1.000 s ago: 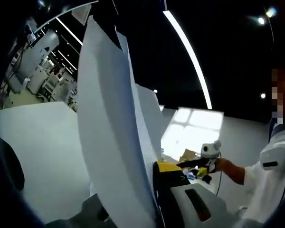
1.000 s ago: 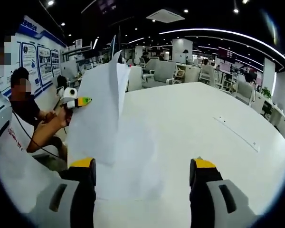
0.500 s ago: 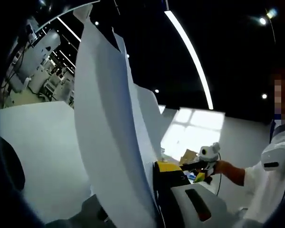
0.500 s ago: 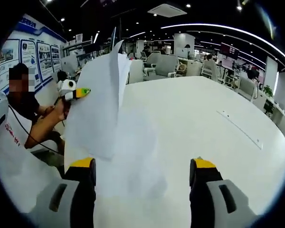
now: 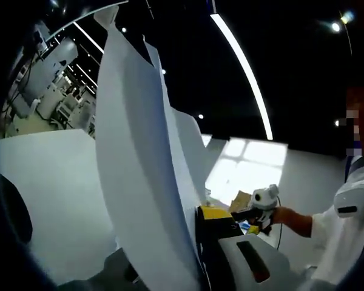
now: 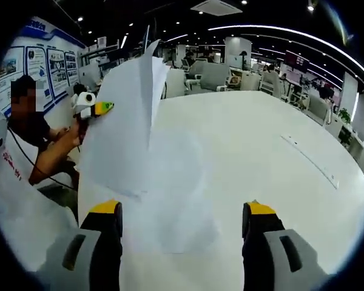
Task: Organize the stack of printing papers by aligning and flattening the scattered papers on the table
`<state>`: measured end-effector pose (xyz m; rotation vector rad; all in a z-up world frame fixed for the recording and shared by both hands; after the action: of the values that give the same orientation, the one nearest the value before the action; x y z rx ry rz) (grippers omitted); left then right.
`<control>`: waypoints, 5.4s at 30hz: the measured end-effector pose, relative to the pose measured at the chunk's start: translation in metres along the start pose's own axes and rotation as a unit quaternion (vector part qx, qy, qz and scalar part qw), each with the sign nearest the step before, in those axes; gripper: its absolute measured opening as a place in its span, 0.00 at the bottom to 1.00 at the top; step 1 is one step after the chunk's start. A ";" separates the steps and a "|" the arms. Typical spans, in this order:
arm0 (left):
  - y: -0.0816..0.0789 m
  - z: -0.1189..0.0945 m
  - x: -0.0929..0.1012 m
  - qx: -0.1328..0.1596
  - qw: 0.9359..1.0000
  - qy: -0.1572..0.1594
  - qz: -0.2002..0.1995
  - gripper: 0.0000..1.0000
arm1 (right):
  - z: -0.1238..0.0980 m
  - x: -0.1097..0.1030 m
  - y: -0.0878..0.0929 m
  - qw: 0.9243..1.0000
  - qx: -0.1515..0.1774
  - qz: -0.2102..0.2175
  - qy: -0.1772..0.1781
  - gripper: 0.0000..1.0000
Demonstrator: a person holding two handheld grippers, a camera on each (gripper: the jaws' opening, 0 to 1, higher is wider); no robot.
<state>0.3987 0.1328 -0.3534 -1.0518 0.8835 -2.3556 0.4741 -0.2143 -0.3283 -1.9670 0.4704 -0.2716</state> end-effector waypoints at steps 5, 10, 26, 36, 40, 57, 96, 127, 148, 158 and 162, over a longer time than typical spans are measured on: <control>-0.001 0.000 0.000 0.001 1.000 0.000 0.000 0.07 | 0.007 0.001 0.007 1.000 -0.014 0.001 -0.003 0.77; -0.001 0.000 -0.001 0.001 1.000 0.001 0.000 0.07 | 0.009 0.000 0.011 1.000 -0.023 0.001 -0.005 0.77; -0.001 -0.001 -0.003 0.001 1.000 0.001 0.002 0.07 | 0.018 -0.002 0.022 0.999 -0.047 0.007 -0.015 0.77; -0.001 -0.001 -0.002 0.003 1.000 0.002 0.003 0.07 | 0.024 -0.008 0.027 0.998 -0.060 0.005 -0.023 0.77; -0.001 -0.001 -0.002 0.003 1.000 0.002 0.003 0.07 | 0.025 -0.009 0.029 0.998 -0.065 0.004 -0.025 0.77; -0.001 -0.001 -0.001 0.005 1.000 0.001 0.004 0.07 | 0.028 -0.011 0.042 0.996 -0.086 0.014 -0.032 0.77; -0.003 -0.002 -0.001 0.011 1.000 0.001 0.009 0.07 | 0.029 -0.016 0.052 0.998 -0.059 -0.014 -0.008 0.70; -0.001 0.000 -0.004 0.009 1.000 -0.009 0.010 0.07 | 0.024 -0.019 0.059 0.999 0.004 0.012 0.039 0.46; 0.000 -0.001 -0.003 0.003 1.000 -0.011 0.007 0.07 | 0.022 -0.019 0.056 0.998 -0.007 0.025 0.049 0.14; 0.000 -0.001 -0.004 0.003 1.000 -0.012 0.009 0.07 | 0.023 -0.018 0.053 0.997 -0.024 0.038 0.056 0.03; -0.001 -0.001 -0.005 0.004 1.000 -0.012 0.009 0.07 | 0.025 -0.018 0.052 0.995 -0.024 0.068 0.068 0.01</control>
<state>0.4005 0.1366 -0.3561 -1.0633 0.8713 -2.3251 0.4572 -0.2053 -0.3853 -1.9594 0.7021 -0.3110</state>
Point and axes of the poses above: the point that each gripper's makers call its tool centre point, and the gripper's own axes: z roughly forward along the fingers, x roughly to its right, y roughly out of its underside, the point moved 8 cm from there along -z, roughly backward along the fingers, and after that the axes turned 15 degrees about x, right-handed, at the moved point
